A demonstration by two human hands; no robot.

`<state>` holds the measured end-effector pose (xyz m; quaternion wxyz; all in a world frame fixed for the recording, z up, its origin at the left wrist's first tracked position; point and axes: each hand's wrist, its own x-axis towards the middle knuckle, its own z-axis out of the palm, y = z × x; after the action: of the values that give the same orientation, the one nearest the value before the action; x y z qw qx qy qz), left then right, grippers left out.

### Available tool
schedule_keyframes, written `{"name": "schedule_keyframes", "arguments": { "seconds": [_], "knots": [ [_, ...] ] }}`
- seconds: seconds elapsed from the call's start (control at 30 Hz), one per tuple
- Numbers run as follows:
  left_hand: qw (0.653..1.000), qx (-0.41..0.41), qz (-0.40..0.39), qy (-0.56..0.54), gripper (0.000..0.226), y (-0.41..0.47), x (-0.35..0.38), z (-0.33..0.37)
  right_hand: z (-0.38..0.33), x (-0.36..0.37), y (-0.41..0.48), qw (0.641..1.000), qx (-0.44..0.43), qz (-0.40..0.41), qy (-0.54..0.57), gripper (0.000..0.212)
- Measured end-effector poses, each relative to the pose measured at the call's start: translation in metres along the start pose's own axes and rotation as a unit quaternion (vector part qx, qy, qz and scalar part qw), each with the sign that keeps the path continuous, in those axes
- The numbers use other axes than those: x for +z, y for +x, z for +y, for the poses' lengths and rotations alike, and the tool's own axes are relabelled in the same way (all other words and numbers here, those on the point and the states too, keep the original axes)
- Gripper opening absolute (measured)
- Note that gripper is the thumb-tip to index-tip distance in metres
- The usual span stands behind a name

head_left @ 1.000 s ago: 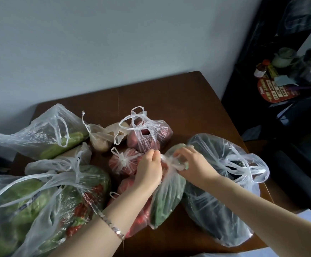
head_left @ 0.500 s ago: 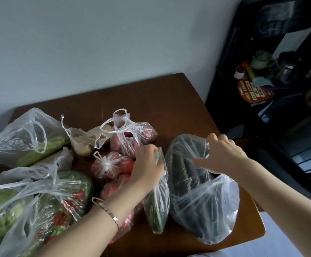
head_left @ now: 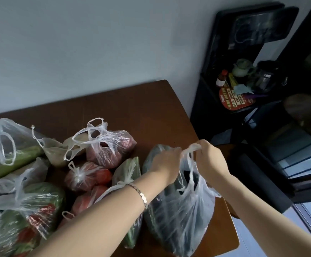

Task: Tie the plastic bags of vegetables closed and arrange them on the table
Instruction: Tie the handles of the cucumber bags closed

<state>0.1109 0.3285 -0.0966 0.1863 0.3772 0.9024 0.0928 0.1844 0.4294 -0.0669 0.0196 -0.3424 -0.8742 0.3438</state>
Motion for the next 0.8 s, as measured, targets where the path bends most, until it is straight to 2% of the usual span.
{"name": "schedule_keyframes", "arguments": {
  "seconds": [0.07, 0.2, 0.33, 0.47, 0.6, 0.7, 0.8],
  "knots": [
    [0.998, -0.04, 0.014, -0.05, 0.031, 0.001, -0.006, -0.003, -0.012, 0.001, 0.01, 1.0, -0.027, 0.003, 0.011, 0.028],
    [0.985, -0.104, 0.057, -0.123, 0.021, -0.002, -0.013, -0.004, -0.029, 0.003, 0.027, 0.997, -0.076, -0.001, -0.027, 0.03],
    [0.96, -0.177, 0.089, -0.2, 0.027, -0.005, -0.018, -0.002, -0.037, 0.001, 0.036, 0.989, -0.126, 0.0, -0.081, 0.032],
    [0.964, -0.16, 0.094, -0.189, 0.027, -0.009, -0.029, -0.001, -0.041, -0.003, 0.042, 0.98, -0.168, 0.01, -0.106, 0.028],
    [0.953, -0.173, 0.08, -0.237, 0.027, -0.022, -0.031, -0.002, -0.043, -0.007, 0.035, 0.97, -0.209, 0.024, -0.122, 0.031],
    [0.934, -0.207, 0.062, -0.283, 0.034, -0.031, -0.026, -0.007, -0.039, -0.004, 0.023, 0.966, -0.239, 0.044, -0.092, 0.021],
    [0.944, -0.227, 0.025, -0.237, 0.02, -0.036, -0.024, -0.012, -0.033, 0.001, 0.01, 0.97, -0.238, 0.02, -0.048, 0.019]
  ]
}}
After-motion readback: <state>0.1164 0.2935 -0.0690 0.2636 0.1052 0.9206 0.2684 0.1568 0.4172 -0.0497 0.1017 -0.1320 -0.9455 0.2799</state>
